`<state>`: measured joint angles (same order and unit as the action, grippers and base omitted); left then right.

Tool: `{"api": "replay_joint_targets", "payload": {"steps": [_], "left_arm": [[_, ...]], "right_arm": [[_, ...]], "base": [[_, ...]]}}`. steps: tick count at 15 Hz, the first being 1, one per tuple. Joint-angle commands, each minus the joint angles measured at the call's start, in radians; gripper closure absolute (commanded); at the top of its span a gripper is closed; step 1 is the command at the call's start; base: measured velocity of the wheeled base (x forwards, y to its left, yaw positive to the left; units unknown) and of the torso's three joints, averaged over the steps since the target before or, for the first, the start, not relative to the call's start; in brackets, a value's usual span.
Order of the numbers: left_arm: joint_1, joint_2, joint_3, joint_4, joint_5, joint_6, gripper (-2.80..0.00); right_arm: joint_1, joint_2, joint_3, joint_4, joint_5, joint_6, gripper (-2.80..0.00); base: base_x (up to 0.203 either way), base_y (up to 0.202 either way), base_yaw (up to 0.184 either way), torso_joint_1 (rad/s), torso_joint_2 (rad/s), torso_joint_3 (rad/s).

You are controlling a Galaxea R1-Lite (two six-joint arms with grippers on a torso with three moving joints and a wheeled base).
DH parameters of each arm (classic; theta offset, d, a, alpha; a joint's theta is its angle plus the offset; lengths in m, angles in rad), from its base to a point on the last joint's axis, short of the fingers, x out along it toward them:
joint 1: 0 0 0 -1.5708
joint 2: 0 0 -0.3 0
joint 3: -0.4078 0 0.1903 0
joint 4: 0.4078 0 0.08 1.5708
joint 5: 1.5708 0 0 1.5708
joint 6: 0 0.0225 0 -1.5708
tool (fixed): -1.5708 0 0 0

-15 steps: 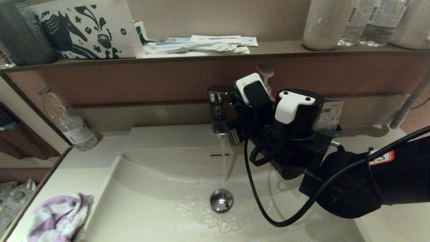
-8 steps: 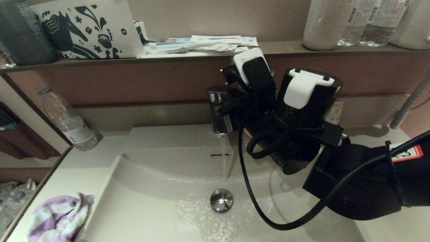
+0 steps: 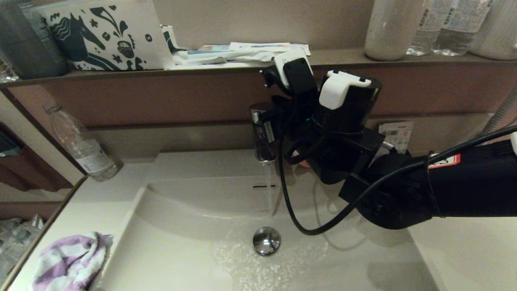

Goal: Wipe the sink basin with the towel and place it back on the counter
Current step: Turn off the faucet

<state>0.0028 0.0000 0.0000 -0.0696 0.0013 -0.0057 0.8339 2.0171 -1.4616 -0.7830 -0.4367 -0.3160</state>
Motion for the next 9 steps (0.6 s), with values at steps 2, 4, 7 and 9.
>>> {"api": "replay_joint_targets", "payload": {"steps": [2, 4, 7, 9], "left_arm": [[0.0, 0.002, 0.0, -0.001, 0.0, 0.0, 0.0], [0.0, 0.002, 0.0, -0.001, 0.0, 0.0, 0.0], [0.0, 0.002, 0.0, -0.001, 0.0, 0.0, 0.0], [0.0, 0.002, 0.0, -0.001, 0.0, 0.0, 0.0]], "right_arm": [[-0.007, 0.023, -0.005, -0.004, -0.002, -0.002, 0.0], [-0.009, 0.028, 0.008, -0.004, -0.002, -0.001, 0.0], [-0.009, 0.022, 0.06, -0.002, -0.002, -0.001, 0.0], [-0.01, 0.008, 0.106, -0.003, -0.002, 0.003, 0.0]], "base": [[0.0, 0.0, 0.0, 0.0, 0.0, 0.0], [0.0, 0.0, 0.0, 0.0, 0.0, 0.0], [0.0, 0.0, 0.0, 0.0, 0.0, 0.0], [0.0, 0.0, 0.0, 0.0, 0.0, 0.0]]}}
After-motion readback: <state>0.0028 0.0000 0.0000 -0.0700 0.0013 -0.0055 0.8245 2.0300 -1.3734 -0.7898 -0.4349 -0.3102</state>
